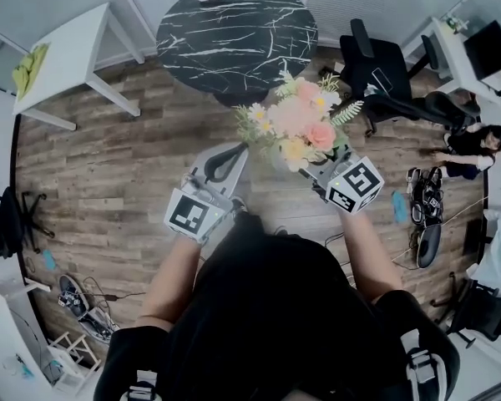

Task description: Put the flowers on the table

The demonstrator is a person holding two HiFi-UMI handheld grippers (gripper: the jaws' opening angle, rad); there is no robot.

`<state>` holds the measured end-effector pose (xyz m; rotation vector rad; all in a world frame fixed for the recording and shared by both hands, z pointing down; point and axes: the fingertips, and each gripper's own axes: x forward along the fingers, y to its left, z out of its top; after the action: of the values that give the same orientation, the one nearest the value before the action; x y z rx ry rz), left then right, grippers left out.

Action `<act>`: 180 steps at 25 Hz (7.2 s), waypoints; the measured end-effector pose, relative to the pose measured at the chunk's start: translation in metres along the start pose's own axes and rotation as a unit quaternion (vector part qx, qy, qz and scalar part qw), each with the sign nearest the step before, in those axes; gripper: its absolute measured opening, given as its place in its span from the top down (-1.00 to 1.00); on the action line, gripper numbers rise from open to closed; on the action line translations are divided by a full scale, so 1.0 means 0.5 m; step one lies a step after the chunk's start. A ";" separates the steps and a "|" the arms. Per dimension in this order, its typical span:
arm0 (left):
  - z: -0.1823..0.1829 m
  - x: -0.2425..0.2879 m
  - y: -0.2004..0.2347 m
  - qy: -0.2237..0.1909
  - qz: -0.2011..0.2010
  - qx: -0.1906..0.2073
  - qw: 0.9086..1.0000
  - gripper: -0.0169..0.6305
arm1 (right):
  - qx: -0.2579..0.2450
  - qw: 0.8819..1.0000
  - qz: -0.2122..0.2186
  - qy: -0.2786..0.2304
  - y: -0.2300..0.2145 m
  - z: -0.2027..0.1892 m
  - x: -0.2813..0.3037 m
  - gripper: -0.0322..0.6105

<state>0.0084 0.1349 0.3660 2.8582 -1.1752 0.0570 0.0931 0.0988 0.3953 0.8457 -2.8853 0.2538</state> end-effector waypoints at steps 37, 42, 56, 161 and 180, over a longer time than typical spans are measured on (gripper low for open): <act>-0.022 0.142 0.342 0.011 0.016 -0.007 1.000 0.91 | -0.009 1.000 0.013 -0.002 -0.211 0.069 0.303 -0.21; -0.011 0.221 0.383 0.015 0.028 -0.007 0.999 0.91 | -0.012 1.000 0.024 0.000 -0.296 0.086 0.329 -0.21; 0.004 0.430 0.451 0.022 0.058 -0.001 0.998 0.91 | -0.015 0.998 0.059 0.001 -0.507 0.100 0.360 -0.21; -0.441 0.905 1.259 0.078 0.070 -0.047 0.993 0.91 | 0.006 0.994 -0.110 0.000 -1.217 -0.187 1.098 -0.22; -0.316 0.817 1.186 0.078 0.038 -0.042 0.995 0.91 | 0.026 0.989 -0.144 0.005 -1.103 -0.109 0.930 -0.22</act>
<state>-0.1214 -0.5631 0.5651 2.6801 -1.2248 0.2231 0.0084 -0.5916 0.5950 1.2503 -2.7104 0.3011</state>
